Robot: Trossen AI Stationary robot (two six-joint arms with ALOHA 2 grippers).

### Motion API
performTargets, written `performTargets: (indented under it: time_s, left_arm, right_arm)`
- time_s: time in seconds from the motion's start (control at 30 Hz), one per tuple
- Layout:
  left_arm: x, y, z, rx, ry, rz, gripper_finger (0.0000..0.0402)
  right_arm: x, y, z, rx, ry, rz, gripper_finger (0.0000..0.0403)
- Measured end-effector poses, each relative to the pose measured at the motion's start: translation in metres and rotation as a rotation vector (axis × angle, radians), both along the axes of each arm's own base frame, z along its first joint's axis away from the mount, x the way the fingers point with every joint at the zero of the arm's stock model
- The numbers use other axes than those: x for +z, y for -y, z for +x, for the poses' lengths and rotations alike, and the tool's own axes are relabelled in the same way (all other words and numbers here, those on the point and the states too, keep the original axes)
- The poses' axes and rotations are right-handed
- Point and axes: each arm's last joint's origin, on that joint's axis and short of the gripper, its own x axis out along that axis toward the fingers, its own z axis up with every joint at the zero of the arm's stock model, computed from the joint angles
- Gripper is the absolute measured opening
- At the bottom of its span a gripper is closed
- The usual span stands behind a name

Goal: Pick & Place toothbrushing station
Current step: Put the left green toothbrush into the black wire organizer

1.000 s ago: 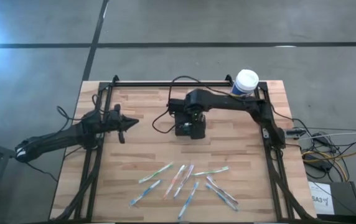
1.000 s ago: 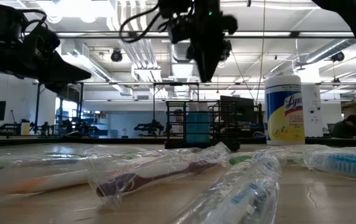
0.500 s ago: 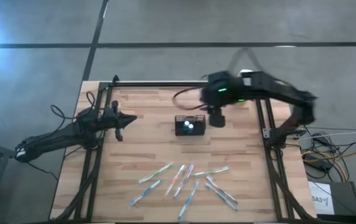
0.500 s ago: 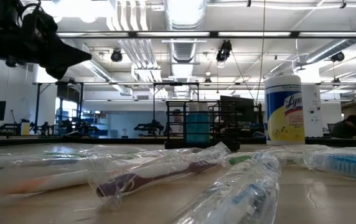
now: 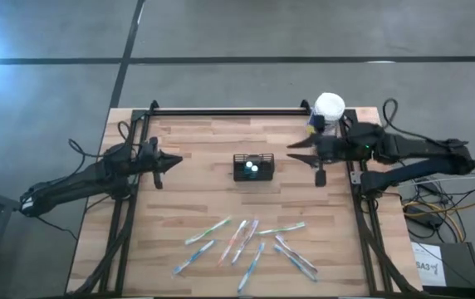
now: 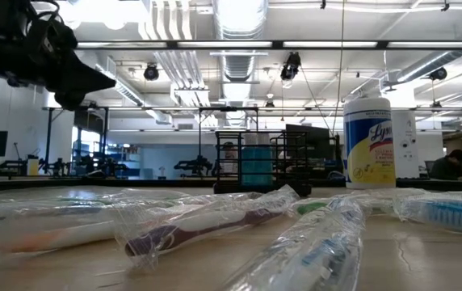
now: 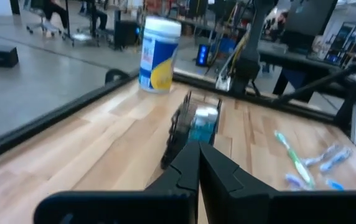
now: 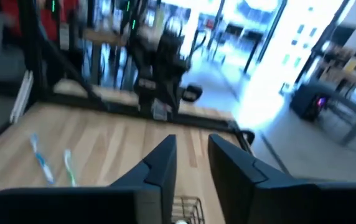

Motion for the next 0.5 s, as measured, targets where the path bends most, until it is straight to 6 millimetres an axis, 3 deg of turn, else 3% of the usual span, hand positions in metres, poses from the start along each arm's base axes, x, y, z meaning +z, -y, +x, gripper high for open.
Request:
performTargets:
  time_s: [0.2,0.5]
  left_arm:
    - [-0.003,0.0,-0.001,-0.011,-0.045,0.036,0.0007]
    - [-0.001,0.001,-0.002,-0.002,-0.031,-0.044,0.0007]
  right_arm:
    - [-0.049,0.001,-0.035,0.025,0.141,0.103,0.0039]
    - [-0.1,0.0,-0.053,0.036,0.257,0.124,0.0009]
